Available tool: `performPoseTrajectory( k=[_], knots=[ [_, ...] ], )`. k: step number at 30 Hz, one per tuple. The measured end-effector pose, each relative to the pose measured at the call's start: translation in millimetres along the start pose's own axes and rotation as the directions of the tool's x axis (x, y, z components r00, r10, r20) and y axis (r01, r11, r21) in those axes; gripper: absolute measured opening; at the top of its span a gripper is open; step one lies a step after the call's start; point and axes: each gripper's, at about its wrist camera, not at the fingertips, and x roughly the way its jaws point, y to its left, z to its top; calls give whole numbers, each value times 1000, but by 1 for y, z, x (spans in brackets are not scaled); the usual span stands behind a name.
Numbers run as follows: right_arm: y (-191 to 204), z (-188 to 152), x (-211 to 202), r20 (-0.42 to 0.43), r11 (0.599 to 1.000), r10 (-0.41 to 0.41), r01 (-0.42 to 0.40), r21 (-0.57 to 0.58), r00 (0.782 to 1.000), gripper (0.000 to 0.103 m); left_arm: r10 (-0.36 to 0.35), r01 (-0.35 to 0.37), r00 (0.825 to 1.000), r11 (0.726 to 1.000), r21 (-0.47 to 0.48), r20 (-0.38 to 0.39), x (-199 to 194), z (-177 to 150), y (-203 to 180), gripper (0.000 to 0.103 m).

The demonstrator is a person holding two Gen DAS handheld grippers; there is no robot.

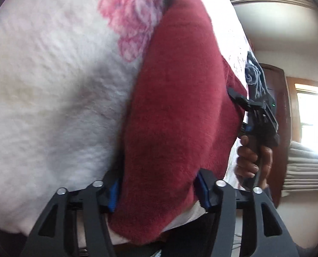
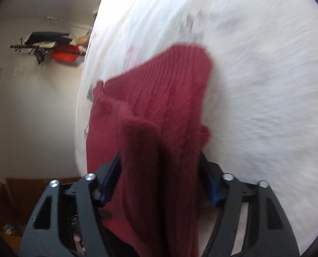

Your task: Fold small clothes

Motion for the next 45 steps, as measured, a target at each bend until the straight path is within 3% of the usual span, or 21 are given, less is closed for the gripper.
performPoseTrajectory(
  k=[1,2,3,5,8,10,12,14,16,19,21,23,26,30,32,33,34,38,40,43,45],
  knots=[
    [3,-3,-14,38,1000,-18,18,-3,999,71,61,-63,997,998,32,55,-14,-2,-6,65],
    [3,-10,-32,92,999,-34,35,-6,995,70,128,-140,982,987,79,141,-34,-7,-17,65],
    [6,-15,-46,133,999,-41,44,-17,990,62,150,-179,965,976,125,214,-50,-12,-28,65],
    [18,-25,-65,189,996,-47,59,-60,981,49,75,-138,960,965,223,270,-70,-22,-47,64],
    [31,-27,-56,157,989,-67,86,-117,985,34,-40,-27,982,936,351,184,-58,-36,-75,63],
    [35,-19,-40,121,986,-95,110,-124,988,22,-29,-19,992,925,379,120,-31,-37,-84,55],
    [36,-12,-29,122,972,-159,176,-154,980,8,-3,-16,999,935,355,52,-2,-33,-76,55],
    [45,-14,-36,194,956,-156,197,-217,969,8,45,-48,999,944,327,15,24,-33,-65,53],
    [48,-15,-31,237,933,-209,266,-243,949,7,64,-58,998,956,288,-11,40,-31,-53,43],
    [11,-12,-5,166,941,-273,299,-157,948,11,33,-19,998,966,256,-49,35,-33,-59,43],
    [8,-11,-13,177,953,-239,265,-147,955,15,-28,42,998,965,259,-56,17,-27,-73,42],
    [15,-12,-35,228,957,-216,252,-143,949,21,-129,118,992,950,290,18,-19,-7,-94,43],
    [22,-18,-64,286,969,-154,201,-144,946,21,-180,145,980,935,323,80,-38,35,-116,43],
    [34,-12,-47,210,964,-138,180,-197,968,17,-110,79,991,945,318,81,-1,99,-124,43],
    [31,-5,-24,142,961,-169,195,-195,975,12,23,-45,997,946,321,72,28,115,-122,41],
    [25,-1,-16,124,956,-204,225,-189,971,0,73,-84,996,947,311,48,45,122,-115,36],
    [19,3,-10,121,950,-232,251,-187,965,0,94,-100,995,949,299,35,58,125,-120,28],
    [15,7,-20,110,964,-192,208,-166,975,0,83,-94,995,957,275,54,49,126,-122,25],
    [30,-7,-35,127,959,-170,194,-208,977,8,23,-47,996,952,304,81,34,111,-135,29],
    [47,-37,-49,109,952,-115,141,-271,987,8,-67,35,995,928,370,74,17,79,-149,29],
    [49,-50,-37,66,945,-134,148,-291,989,8,-4,-17,999,925,381,54,29,70,-142,29]
  ],
)
